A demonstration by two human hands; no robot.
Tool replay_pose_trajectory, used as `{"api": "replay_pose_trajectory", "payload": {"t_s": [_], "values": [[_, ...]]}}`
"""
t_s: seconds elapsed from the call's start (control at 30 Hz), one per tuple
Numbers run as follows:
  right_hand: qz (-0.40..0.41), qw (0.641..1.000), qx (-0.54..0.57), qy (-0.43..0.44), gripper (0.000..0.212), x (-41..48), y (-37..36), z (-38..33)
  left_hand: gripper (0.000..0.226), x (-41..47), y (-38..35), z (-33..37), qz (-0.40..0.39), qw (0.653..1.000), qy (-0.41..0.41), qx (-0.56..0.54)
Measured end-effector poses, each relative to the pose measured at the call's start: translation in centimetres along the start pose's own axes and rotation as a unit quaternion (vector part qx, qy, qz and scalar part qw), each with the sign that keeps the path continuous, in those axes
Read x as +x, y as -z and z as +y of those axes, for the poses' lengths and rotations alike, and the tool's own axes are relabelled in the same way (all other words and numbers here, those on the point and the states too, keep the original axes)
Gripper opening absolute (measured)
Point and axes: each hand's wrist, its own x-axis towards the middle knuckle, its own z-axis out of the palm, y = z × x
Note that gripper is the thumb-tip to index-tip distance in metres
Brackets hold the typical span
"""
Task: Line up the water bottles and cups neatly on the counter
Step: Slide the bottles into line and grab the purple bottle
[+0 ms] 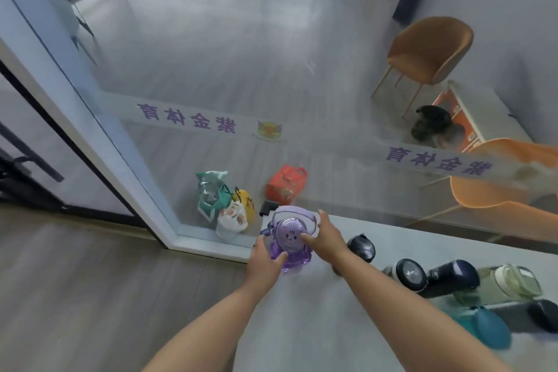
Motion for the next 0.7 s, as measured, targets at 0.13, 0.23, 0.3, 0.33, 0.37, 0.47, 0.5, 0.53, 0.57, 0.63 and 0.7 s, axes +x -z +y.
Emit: {"api": "replay_pose_trajectory", "payload": {"t_s": [0.13, 0.23, 0.3, 0.33, 0.37, 0.47, 0.5, 0.53, 0.57, 0.63, 0.7], "values": [[-0.032, 0.998, 0.053, -0.007, 0.056, 2.8, -0.4, 0.7, 0.094, 2.2, -2.1, 0.3, -0.018, 0.992, 0.113, -0.055], [-0.023, 0.997, 0.067, -0.013, 0.033, 4.0, -0.6, 1.3, 0.083, 3.2, -3.5, 0.7, -0.003, 0.991, 0.118, -0.071], [-0.017, 0.998, 0.066, -0.010, 0.030, 4.4, -0.4, 1.3, 0.064, 3.4, -3.8, 0.9, -0.012, 0.987, 0.096, -0.124], [-0.017, 0.998, 0.064, -0.007, 0.030, 4.7, -0.3, 1.2, 0.054, 3.6, -4.0, 1.1, -0.014, 0.986, 0.093, -0.139], [-0.018, 0.998, 0.059, -0.002, 0.030, 5.0, -0.2, 1.2, 0.048, 3.7, -4.0, 1.2, -0.010, 0.985, 0.093, -0.142], [-0.023, 0.999, 0.039, 0.012, 0.032, 6.1, 0.0, 0.9, 0.045, 4.4, -4.1, 2.2, 0.014, 0.987, 0.098, -0.126], [-0.022, 0.999, 0.030, 0.018, 0.032, 6.6, 0.0, 0.8, 0.047, 4.7, -4.2, 2.7, 0.020, 0.988, 0.098, -0.116], [-0.020, 0.999, 0.025, 0.023, 0.032, 7.1, 0.1, 0.7, 0.049, 5.1, -4.3, 3.1, 0.024, 0.989, 0.097, -0.108], [-0.017, 0.999, 0.025, 0.024, 0.031, 7.6, 0.2, 0.7, 0.051, 5.6, -4.4, 3.5, 0.027, 0.989, 0.098, -0.104], [-0.009, 0.999, 0.036, 0.019, 0.028, 8.7, 0.5, 0.7, 0.052, 6.8, -4.7, 4.0, 0.030, 0.988, 0.102, -0.110], [-0.002, 0.999, 0.047, 0.010, 0.027, 9.7, 0.9, 0.8, 0.053, 7.9, -5.0, 4.4, 0.029, 0.988, 0.102, -0.112]]}}
